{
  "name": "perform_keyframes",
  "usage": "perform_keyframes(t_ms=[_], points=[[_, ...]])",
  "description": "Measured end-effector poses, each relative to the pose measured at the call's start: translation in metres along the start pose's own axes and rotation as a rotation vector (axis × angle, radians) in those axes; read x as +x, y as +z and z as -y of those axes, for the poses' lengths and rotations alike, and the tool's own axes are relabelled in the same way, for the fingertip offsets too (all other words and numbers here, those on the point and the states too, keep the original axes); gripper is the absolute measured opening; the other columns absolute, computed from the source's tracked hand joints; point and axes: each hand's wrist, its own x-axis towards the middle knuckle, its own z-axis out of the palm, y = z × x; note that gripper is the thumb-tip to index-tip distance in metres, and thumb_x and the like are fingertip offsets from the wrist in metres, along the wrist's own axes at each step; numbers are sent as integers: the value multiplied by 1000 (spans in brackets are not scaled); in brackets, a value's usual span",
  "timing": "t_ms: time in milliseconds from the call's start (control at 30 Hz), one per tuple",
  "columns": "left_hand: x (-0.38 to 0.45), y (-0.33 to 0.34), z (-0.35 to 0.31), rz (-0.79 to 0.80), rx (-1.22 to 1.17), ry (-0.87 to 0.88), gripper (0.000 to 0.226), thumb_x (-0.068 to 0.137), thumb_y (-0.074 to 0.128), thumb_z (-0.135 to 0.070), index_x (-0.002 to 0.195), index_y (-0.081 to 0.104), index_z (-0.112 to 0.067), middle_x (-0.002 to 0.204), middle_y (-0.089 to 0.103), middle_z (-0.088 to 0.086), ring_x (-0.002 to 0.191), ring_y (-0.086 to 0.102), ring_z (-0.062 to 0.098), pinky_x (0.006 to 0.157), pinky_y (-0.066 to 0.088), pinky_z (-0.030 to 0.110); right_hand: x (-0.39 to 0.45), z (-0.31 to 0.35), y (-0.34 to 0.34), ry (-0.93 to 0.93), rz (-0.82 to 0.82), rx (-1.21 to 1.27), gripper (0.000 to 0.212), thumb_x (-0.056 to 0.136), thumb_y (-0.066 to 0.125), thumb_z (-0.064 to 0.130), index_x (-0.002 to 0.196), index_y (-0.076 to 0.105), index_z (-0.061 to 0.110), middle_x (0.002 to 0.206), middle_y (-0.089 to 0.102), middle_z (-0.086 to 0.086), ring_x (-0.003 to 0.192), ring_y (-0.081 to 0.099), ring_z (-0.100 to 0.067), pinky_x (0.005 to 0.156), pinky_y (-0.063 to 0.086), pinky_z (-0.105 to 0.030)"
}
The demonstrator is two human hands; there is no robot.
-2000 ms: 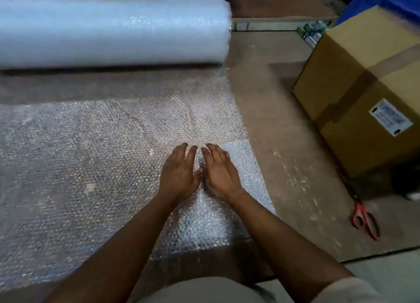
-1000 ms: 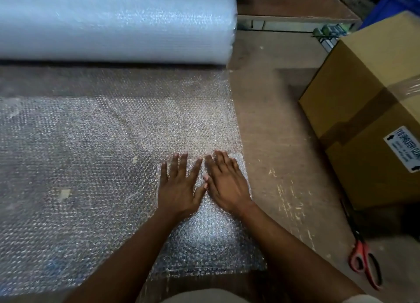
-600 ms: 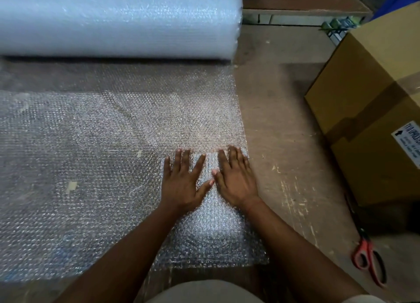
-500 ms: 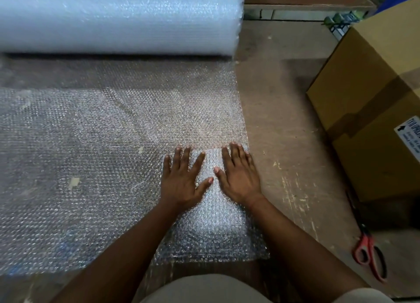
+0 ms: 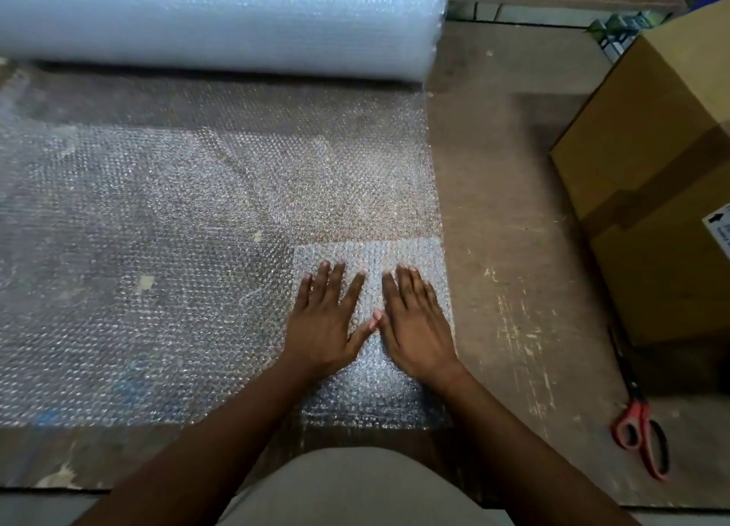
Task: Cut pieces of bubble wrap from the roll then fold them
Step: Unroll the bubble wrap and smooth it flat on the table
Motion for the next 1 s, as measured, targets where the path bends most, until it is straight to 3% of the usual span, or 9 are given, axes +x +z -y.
perform_keyframes(t_ms=[233, 367, 533, 767, 1000], points=[[-4, -1, -2, 32, -16, -25, 84, 107, 13, -74, 172, -5, -24, 178, -15, 13, 164, -19, 32, 132, 5, 60, -2, -1, 2, 2, 19, -5, 70, 112, 23, 49, 171, 8, 15, 178, 2, -14, 165, -7, -29, 133, 6, -50], [-33, -9, -11, -32, -20, 11, 84, 109, 24, -67, 172, -6, -20, 178, -13, 14, 164, -18, 33, 134, 0, 56, -24, 5, -6, -28, -6, 35, 68, 113, 25, 44, 170, 11, 12, 178, 1, -15, 165, -7, -29, 133, 5, -48], [-61, 7, -17, -2, -20, 41, 82, 108, 23, -68, 173, 2, -21, 180, -8, 12, 166, -10, 33, 132, 12, 59, -53, 9, 8, -16, -24, 10, 68, 113, 26, 48, 171, 8, 16, 178, 4, -9, 165, -7, -23, 133, 7, -48], [-61, 3, -24, -19, -21, 46, 80, 109, 24, -65, 173, 5, -22, 180, -3, 12, 166, -10, 34, 133, 8, 59, -54, 9, 7, -7, -17, 24, 68, 114, 28, 48, 171, 12, 15, 178, 5, -11, 165, -6, -25, 133, 6, -49], [-65, 11, -35, -9, -13, 122, 76, 108, 34, -62, 172, 16, -26, 180, 7, 12, 166, -3, 36, 129, 16, 63, -76, 6, 12, 24, -40, -22, 67, 112, 29, 46, 171, 14, 18, 178, 10, -11, 165, -2, -24, 133, 8, -48]])
